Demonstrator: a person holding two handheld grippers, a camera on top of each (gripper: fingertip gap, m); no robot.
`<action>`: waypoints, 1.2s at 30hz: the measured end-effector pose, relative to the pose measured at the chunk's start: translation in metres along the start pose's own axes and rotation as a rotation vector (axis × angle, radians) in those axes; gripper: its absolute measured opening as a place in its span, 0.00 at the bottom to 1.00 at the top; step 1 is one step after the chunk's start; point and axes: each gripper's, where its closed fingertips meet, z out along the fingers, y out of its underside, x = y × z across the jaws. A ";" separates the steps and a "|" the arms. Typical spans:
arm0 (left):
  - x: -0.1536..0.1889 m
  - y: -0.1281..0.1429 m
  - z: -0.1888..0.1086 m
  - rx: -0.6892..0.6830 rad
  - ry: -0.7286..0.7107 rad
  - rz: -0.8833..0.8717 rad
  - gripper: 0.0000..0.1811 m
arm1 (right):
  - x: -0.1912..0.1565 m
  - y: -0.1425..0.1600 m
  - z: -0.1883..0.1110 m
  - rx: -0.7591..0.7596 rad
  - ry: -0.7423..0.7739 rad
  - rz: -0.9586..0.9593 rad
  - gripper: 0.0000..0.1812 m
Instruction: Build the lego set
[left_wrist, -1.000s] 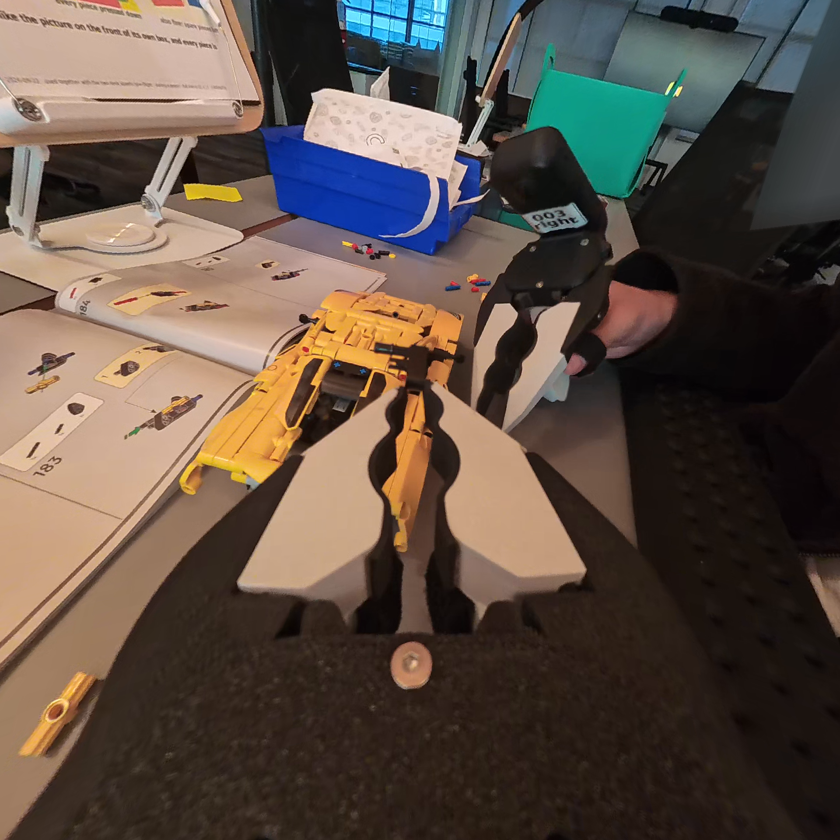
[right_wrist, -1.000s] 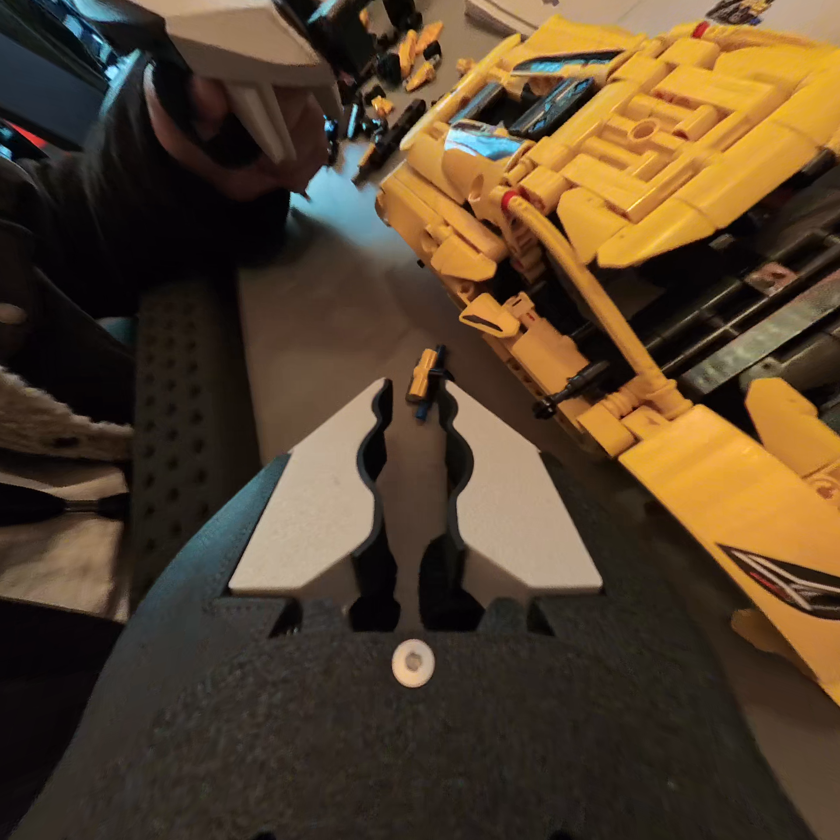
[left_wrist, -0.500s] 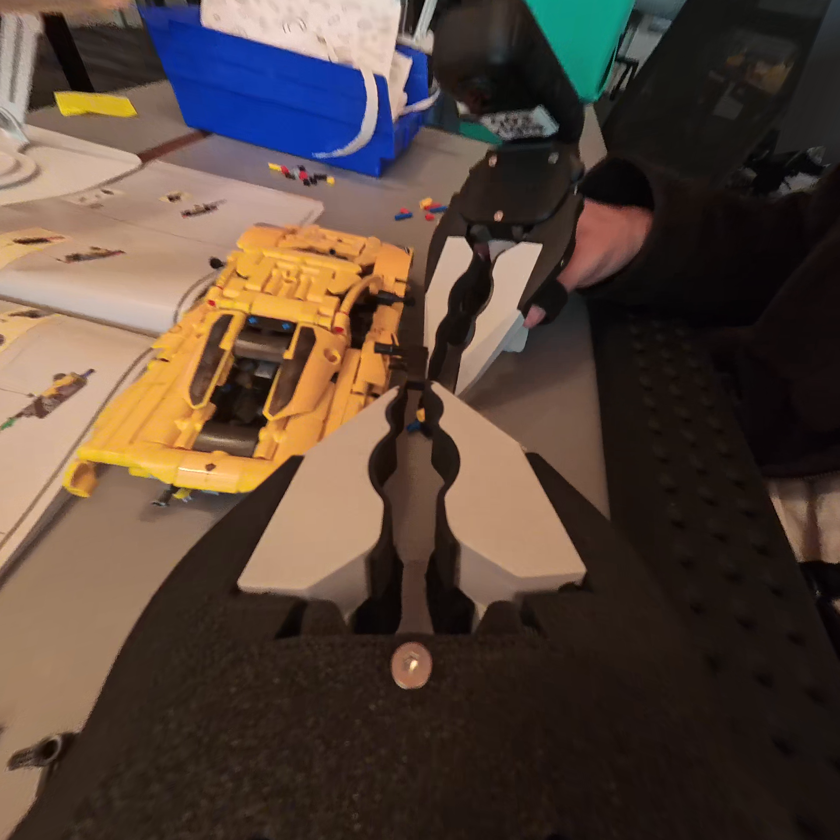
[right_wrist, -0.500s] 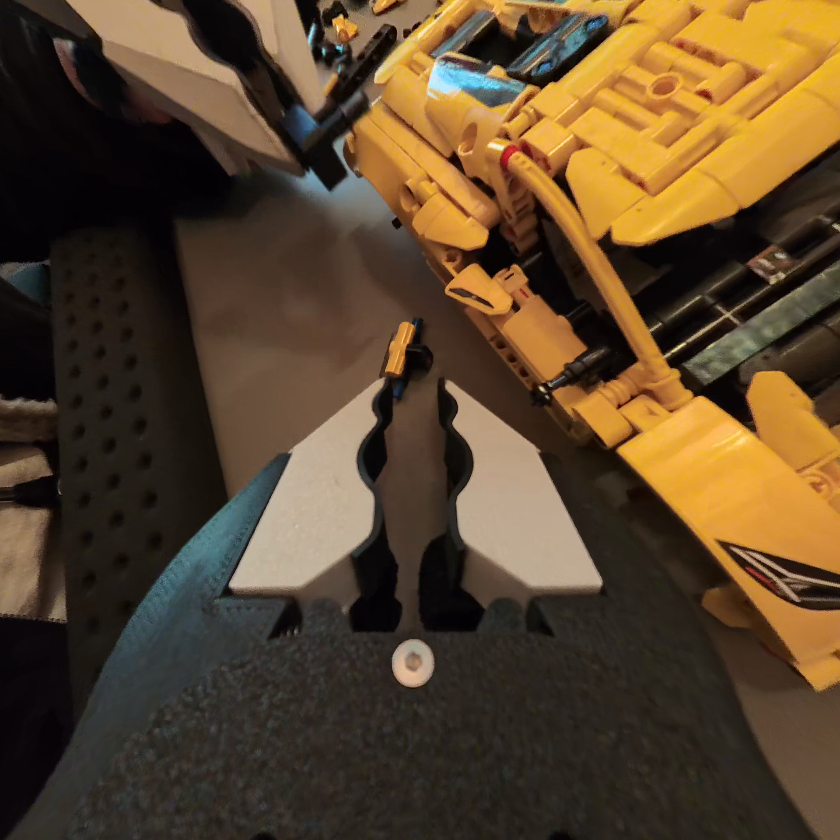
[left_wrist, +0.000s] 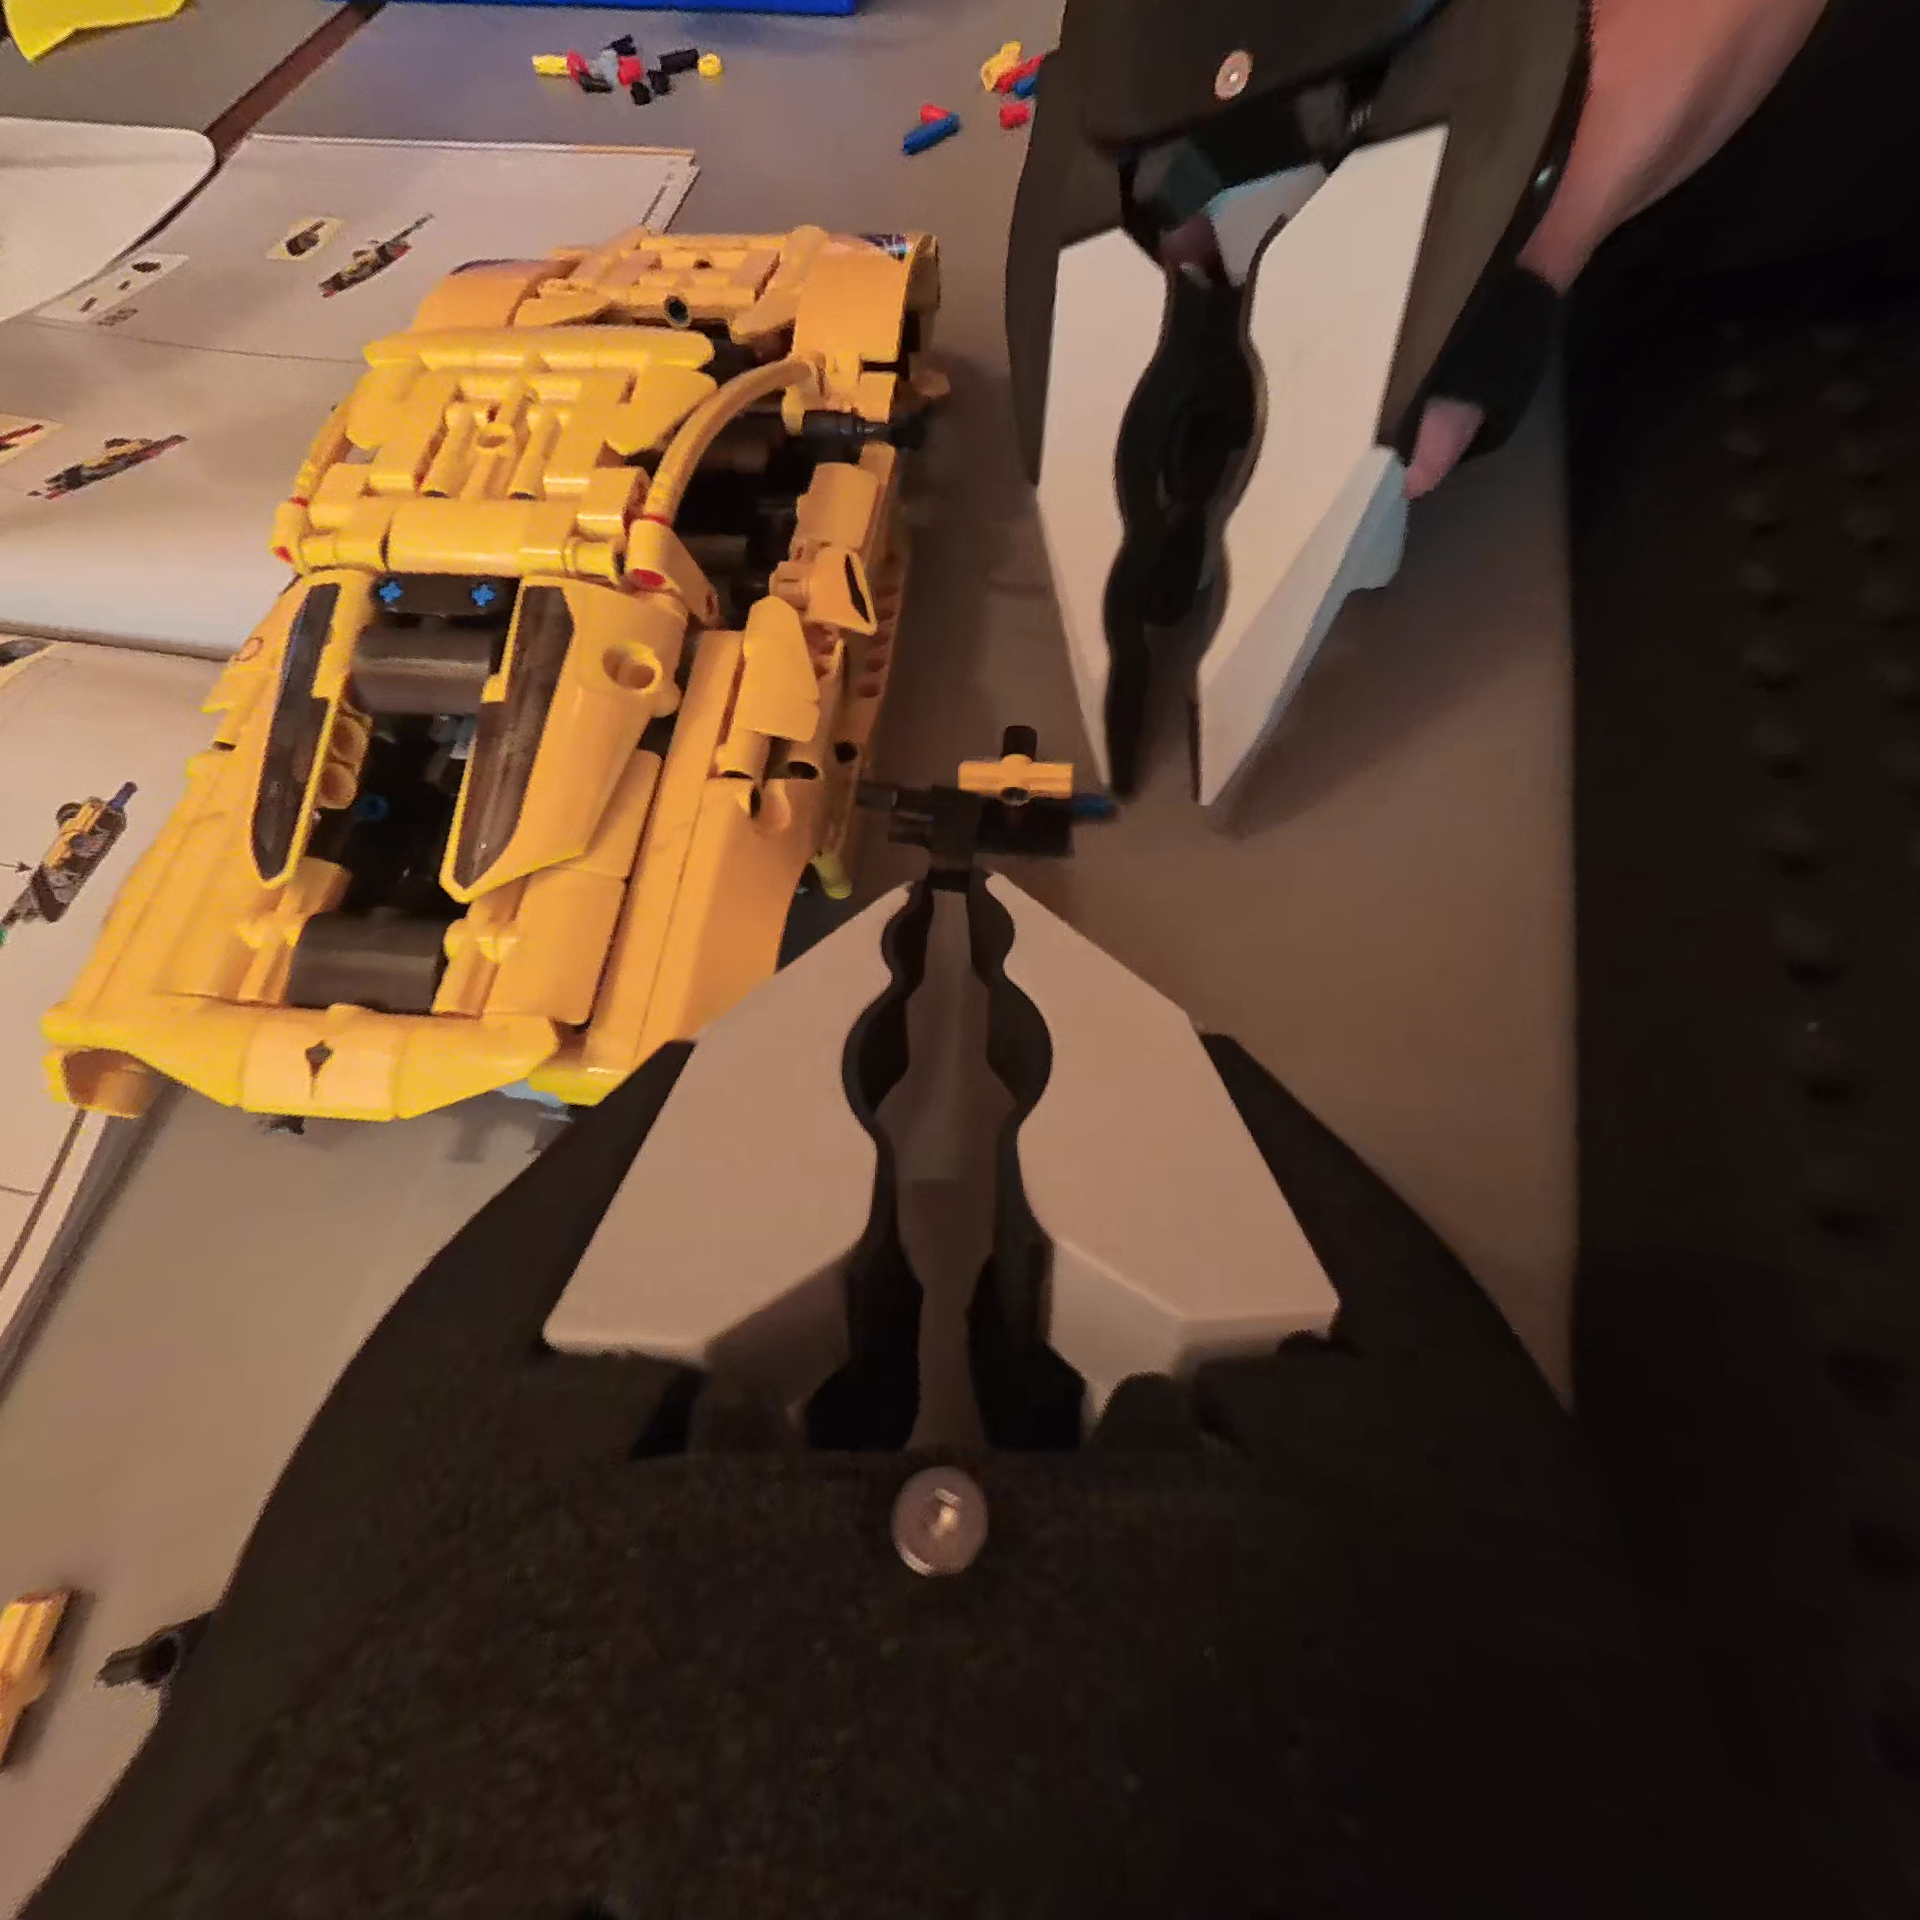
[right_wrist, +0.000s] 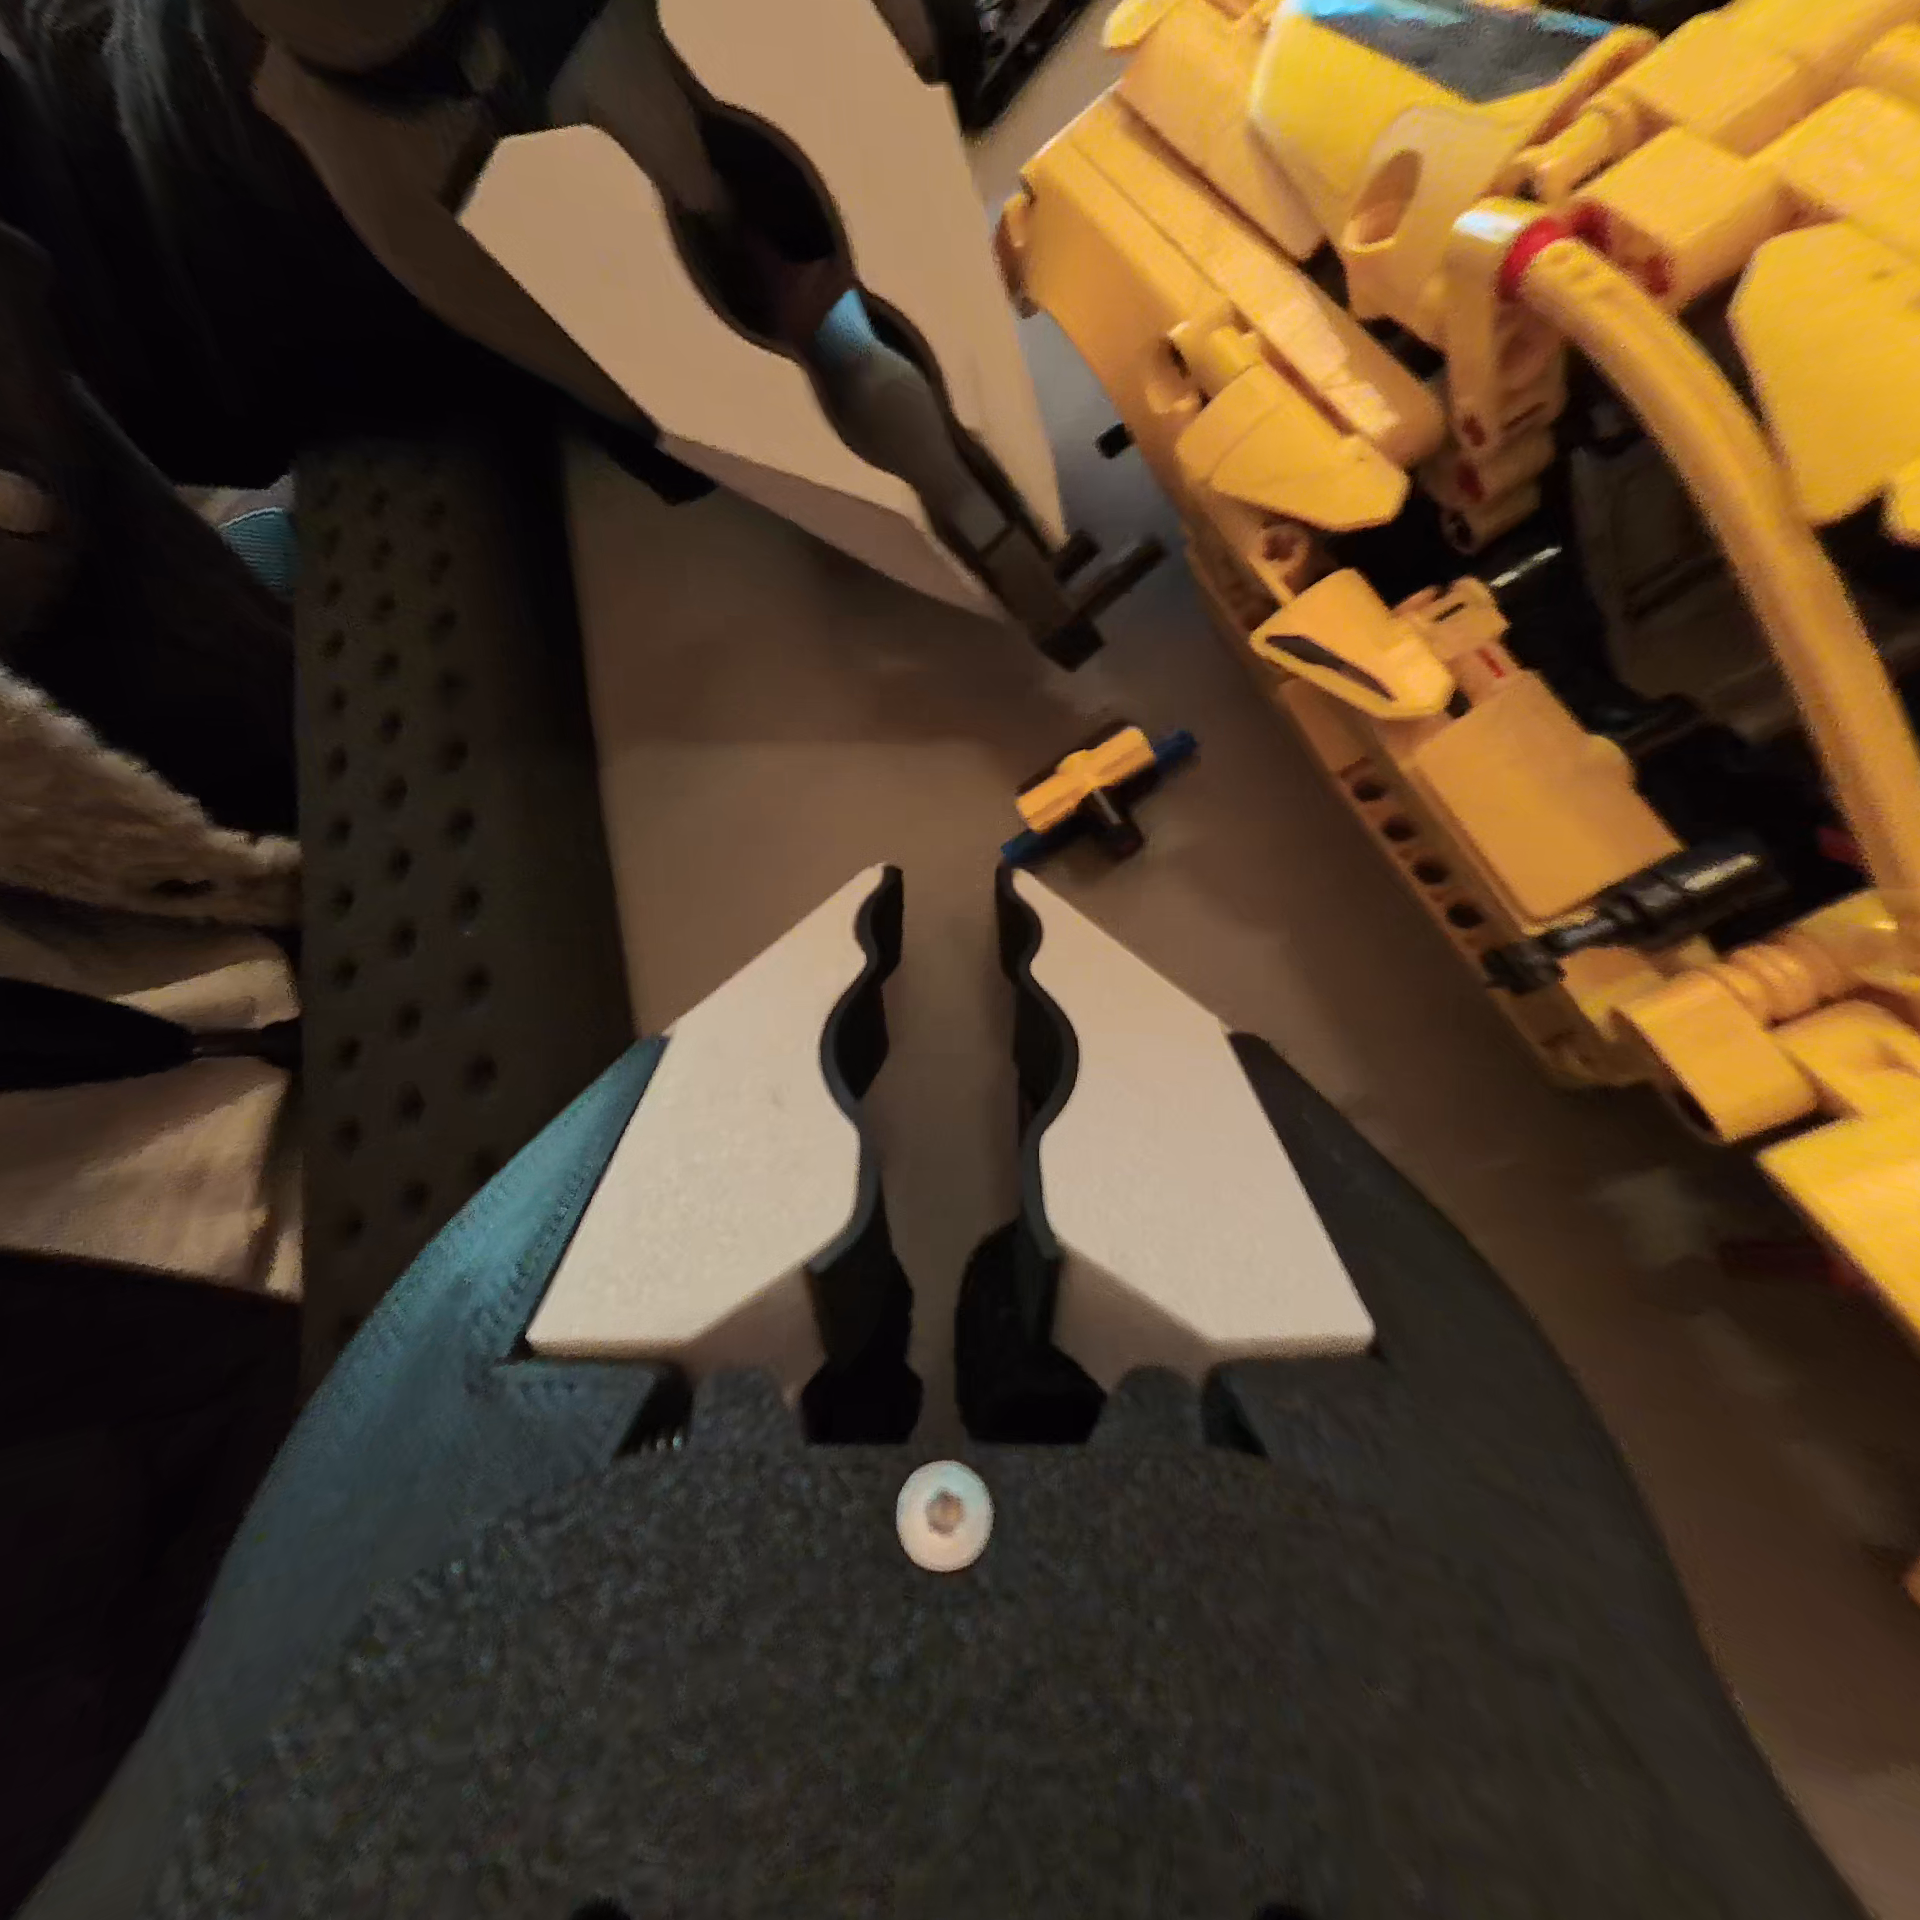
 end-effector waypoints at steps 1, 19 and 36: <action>0.000 0.002 0.001 -0.010 -0.002 0.000 0.04 | -0.003 0.001 0.000 -0.007 -0.015 -0.013 0.09; 0.009 0.004 0.001 -0.029 0.091 -0.093 0.04 | 0.006 -0.011 0.011 0.018 0.092 -0.276 0.12; 0.021 0.006 0.003 -0.056 0.141 -0.118 0.04 | 0.002 -0.019 0.008 0.025 -0.002 -0.530 0.37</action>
